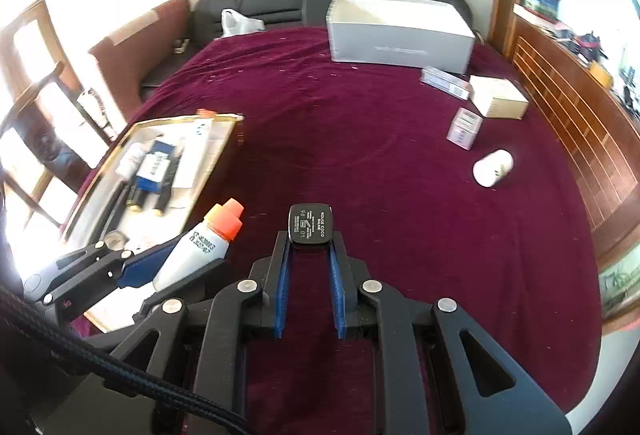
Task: Organize objects
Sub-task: 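Carry the bottle and lipstick into the tray and open both grippers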
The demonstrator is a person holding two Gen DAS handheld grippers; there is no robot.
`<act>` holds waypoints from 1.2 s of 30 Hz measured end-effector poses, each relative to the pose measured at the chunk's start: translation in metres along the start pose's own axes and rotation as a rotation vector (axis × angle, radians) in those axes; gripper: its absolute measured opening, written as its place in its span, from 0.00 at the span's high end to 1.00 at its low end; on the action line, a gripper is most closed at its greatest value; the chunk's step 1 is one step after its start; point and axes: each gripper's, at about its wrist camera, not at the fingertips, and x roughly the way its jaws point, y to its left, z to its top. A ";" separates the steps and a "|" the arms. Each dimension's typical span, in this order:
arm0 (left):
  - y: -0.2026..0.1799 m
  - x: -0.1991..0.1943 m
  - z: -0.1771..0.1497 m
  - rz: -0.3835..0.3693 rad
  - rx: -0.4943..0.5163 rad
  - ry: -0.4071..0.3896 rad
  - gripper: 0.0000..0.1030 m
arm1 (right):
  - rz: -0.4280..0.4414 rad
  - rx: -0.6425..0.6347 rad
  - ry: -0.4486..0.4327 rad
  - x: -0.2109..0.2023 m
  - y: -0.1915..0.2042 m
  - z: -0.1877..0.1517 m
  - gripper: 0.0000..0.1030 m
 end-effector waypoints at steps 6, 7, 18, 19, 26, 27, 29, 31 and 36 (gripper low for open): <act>0.035 -0.023 -0.008 0.048 -0.046 -0.032 0.78 | 0.050 -0.054 0.003 0.005 0.031 0.001 0.85; 0.040 -0.027 -0.008 0.056 -0.052 -0.037 0.78 | 0.058 -0.063 0.005 0.005 0.037 0.000 0.85; 0.130 -0.056 -0.034 0.194 -0.169 -0.049 0.78 | 0.186 -0.168 0.069 0.028 0.098 0.000 0.85; 0.136 -0.055 -0.037 0.201 -0.180 -0.042 0.78 | 0.205 -0.180 0.086 0.033 0.106 -0.002 0.85; 0.167 -0.041 -0.057 0.217 -0.238 0.020 0.78 | 0.229 -0.232 0.166 0.063 0.135 -0.007 0.85; 0.170 -0.040 -0.057 0.218 -0.241 0.024 0.78 | 0.224 -0.237 0.176 0.068 0.137 -0.008 0.85; 0.175 -0.035 -0.056 0.224 -0.243 0.037 0.78 | 0.216 -0.240 0.197 0.078 0.141 -0.005 0.85; 0.181 -0.029 -0.053 0.226 -0.246 0.055 0.78 | 0.210 -0.237 0.212 0.086 0.143 0.000 0.85; 0.192 -0.017 -0.046 0.228 -0.246 0.086 0.78 | 0.196 -0.231 0.247 0.108 0.147 0.010 0.85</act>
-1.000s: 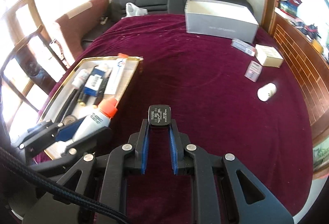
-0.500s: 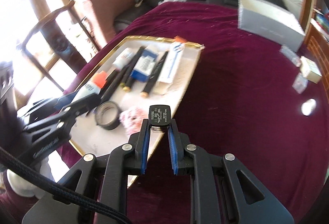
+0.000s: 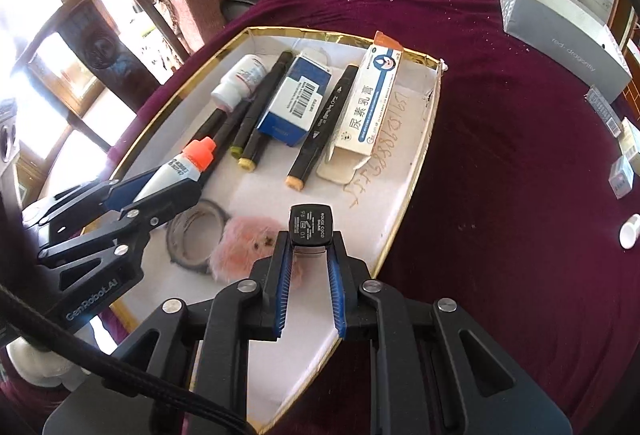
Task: Organize objects
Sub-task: 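Carry the bottle and lipstick into the tray and open both grippers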
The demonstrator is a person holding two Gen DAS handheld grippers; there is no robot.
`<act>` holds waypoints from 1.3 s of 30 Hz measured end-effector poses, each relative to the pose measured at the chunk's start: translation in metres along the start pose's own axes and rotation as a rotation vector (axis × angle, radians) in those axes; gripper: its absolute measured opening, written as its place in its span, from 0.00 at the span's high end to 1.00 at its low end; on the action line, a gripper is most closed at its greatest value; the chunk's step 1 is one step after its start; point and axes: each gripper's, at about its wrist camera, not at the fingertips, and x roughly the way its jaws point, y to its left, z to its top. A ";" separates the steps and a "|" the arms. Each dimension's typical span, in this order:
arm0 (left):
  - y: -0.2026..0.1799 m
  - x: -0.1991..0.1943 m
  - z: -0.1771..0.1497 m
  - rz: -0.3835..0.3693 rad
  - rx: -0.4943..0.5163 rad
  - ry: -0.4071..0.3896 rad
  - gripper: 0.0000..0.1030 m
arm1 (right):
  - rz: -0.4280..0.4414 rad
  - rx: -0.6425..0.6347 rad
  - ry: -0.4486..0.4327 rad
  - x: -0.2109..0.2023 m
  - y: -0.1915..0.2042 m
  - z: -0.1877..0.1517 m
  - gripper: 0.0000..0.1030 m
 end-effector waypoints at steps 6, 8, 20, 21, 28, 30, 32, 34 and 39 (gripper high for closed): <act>0.003 0.015 0.006 0.006 0.006 0.040 0.78 | -0.005 0.007 0.015 0.014 0.000 0.020 0.85; 0.005 0.019 0.008 0.004 0.005 0.051 0.78 | -0.012 0.003 0.025 0.019 0.000 0.026 0.85; 0.001 0.026 -0.002 -0.018 0.037 0.109 0.78 | 0.024 0.021 0.084 0.043 -0.006 0.038 0.85; 0.001 0.025 -0.003 -0.029 0.035 0.114 0.78 | 0.029 0.022 0.087 0.043 -0.006 0.036 0.85; -0.004 0.013 -0.019 -0.064 0.036 0.127 0.78 | 0.057 -0.015 0.132 0.041 0.005 0.010 0.84; -0.007 0.010 -0.022 -0.066 0.044 0.130 0.78 | 0.069 -0.029 0.142 0.036 0.010 0.001 0.84; -0.009 0.008 -0.025 -0.062 0.049 0.129 0.78 | 0.069 -0.036 0.146 0.033 0.013 -0.006 0.84; -0.010 0.007 -0.026 -0.062 0.051 0.130 0.78 | 0.075 -0.040 0.149 0.030 0.015 -0.012 0.84; -0.005 0.012 -0.014 -0.018 0.043 0.127 0.78 | 0.061 -0.047 0.130 0.028 0.017 -0.015 0.84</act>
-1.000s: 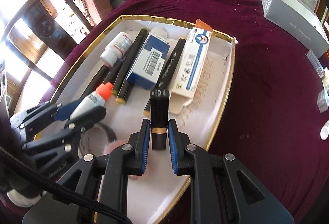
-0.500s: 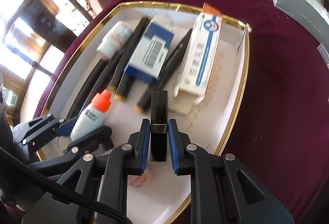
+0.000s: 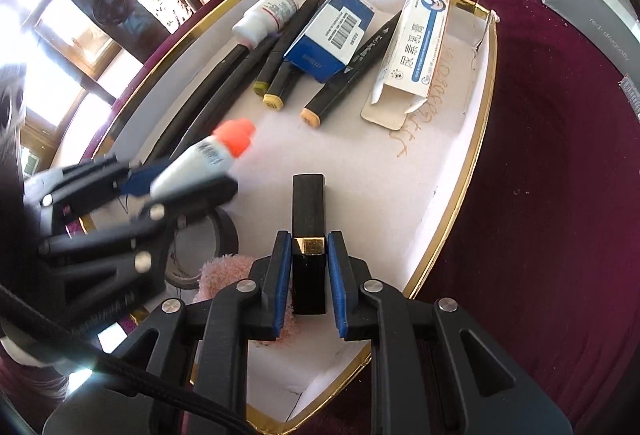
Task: Organize objects
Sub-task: 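Carry the bottle and lipstick into the tray and open both grippers, then move both open grippers back toward the pill bottle and medicine box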
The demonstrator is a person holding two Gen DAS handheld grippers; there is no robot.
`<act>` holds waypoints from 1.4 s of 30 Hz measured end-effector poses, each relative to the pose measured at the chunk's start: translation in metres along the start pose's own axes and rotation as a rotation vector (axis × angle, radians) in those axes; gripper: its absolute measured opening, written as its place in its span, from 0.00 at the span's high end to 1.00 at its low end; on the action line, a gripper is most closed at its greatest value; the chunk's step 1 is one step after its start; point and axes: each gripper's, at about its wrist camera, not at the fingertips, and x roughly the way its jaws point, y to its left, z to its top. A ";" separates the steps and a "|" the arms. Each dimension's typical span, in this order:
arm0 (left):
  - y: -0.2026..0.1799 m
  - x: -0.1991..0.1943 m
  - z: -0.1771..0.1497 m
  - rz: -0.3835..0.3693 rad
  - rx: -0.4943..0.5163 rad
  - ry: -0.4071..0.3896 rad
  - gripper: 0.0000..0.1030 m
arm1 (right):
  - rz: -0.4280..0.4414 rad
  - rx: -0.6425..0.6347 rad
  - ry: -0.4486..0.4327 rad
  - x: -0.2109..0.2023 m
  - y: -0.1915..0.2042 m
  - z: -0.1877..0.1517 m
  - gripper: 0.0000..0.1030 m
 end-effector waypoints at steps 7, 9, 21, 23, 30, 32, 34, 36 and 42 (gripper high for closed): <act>0.007 0.017 0.012 0.076 0.008 0.026 0.78 | -0.002 0.035 -0.053 -0.004 -0.007 0.007 0.79; 0.010 0.017 0.011 0.077 -0.008 0.021 0.78 | -0.005 0.032 -0.061 -0.007 -0.007 0.008 0.76; -0.009 -0.031 0.009 0.104 -0.004 -0.092 0.41 | 0.027 0.065 -0.243 -0.056 -0.021 -0.006 0.53; -0.021 -0.044 0.010 0.122 0.022 -0.134 0.40 | 0.031 0.084 -0.273 -0.063 -0.026 -0.009 0.53; -0.073 -0.067 0.015 0.142 0.146 -0.218 0.39 | 0.008 0.181 -0.331 -0.085 -0.068 -0.025 0.49; -0.090 -0.068 0.018 0.129 0.169 -0.223 0.39 | 0.004 0.222 -0.345 -0.092 -0.086 -0.034 0.49; -0.106 -0.066 0.023 0.123 0.194 -0.220 0.39 | -0.004 0.256 -0.357 -0.099 -0.101 -0.043 0.49; -0.123 -0.062 0.027 0.120 0.224 -0.216 0.39 | -0.014 0.292 -0.371 -0.107 -0.117 -0.052 0.49; -0.171 -0.048 0.034 0.111 0.295 -0.198 0.39 | -0.046 0.392 -0.413 -0.129 -0.170 -0.080 0.47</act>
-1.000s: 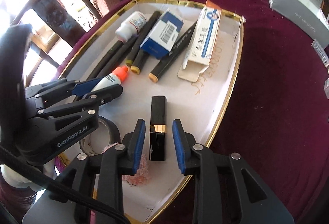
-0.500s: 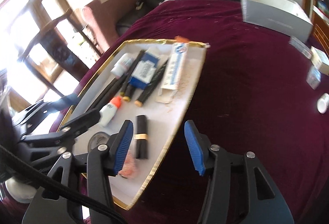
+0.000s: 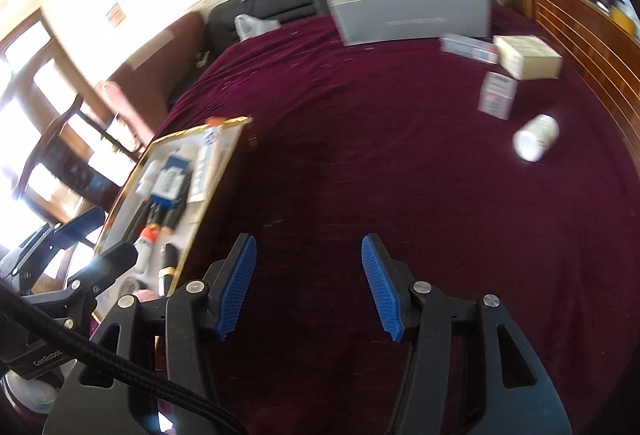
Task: Organize objects
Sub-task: 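Move both open grippers back toward the pill bottle and medicine box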
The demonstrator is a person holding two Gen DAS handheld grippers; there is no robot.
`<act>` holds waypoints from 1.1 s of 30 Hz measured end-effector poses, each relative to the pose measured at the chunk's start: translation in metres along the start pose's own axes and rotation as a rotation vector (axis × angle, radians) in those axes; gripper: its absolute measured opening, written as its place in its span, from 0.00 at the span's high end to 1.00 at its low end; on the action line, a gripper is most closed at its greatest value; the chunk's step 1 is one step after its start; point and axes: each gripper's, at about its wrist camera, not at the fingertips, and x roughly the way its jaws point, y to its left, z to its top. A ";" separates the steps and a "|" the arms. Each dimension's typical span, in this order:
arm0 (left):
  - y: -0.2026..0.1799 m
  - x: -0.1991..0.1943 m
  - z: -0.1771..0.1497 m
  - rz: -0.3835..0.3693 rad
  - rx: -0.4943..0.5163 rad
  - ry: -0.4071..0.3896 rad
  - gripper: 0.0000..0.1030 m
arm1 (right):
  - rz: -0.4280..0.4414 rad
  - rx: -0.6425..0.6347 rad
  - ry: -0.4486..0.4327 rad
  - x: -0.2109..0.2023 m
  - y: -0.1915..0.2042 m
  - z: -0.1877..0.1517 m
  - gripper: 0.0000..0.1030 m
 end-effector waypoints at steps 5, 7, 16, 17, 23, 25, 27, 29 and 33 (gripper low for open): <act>-0.037 0.013 0.015 -0.011 0.063 0.020 0.39 | -0.022 0.078 -0.028 -0.012 -0.043 0.003 0.46; -0.052 0.021 0.021 -0.017 0.086 0.034 0.39 | -0.026 0.107 -0.036 -0.015 -0.059 0.005 0.46; -0.093 0.064 0.035 -0.060 0.136 0.119 0.39 | -0.042 0.248 -0.064 -0.019 -0.129 0.015 0.46; -0.096 0.070 0.036 -0.069 0.137 0.132 0.39 | -0.046 0.266 -0.065 -0.018 -0.137 0.016 0.46; -0.098 0.099 0.039 -0.118 0.102 0.186 0.39 | -0.057 0.366 -0.080 -0.009 -0.176 0.037 0.46; -0.096 0.106 0.040 -0.144 0.077 0.197 0.39 | -0.058 0.392 -0.098 -0.006 -0.187 0.051 0.46; -0.091 0.113 0.041 -0.170 0.050 0.209 0.39 | -0.073 0.409 -0.097 0.001 -0.196 0.068 0.46; -0.086 0.116 0.041 -0.187 0.031 0.209 0.39 | -0.071 0.431 -0.088 0.014 -0.203 0.085 0.46; -0.071 0.119 0.044 -0.223 -0.023 0.197 0.39 | -0.117 0.427 -0.066 0.039 -0.206 0.115 0.46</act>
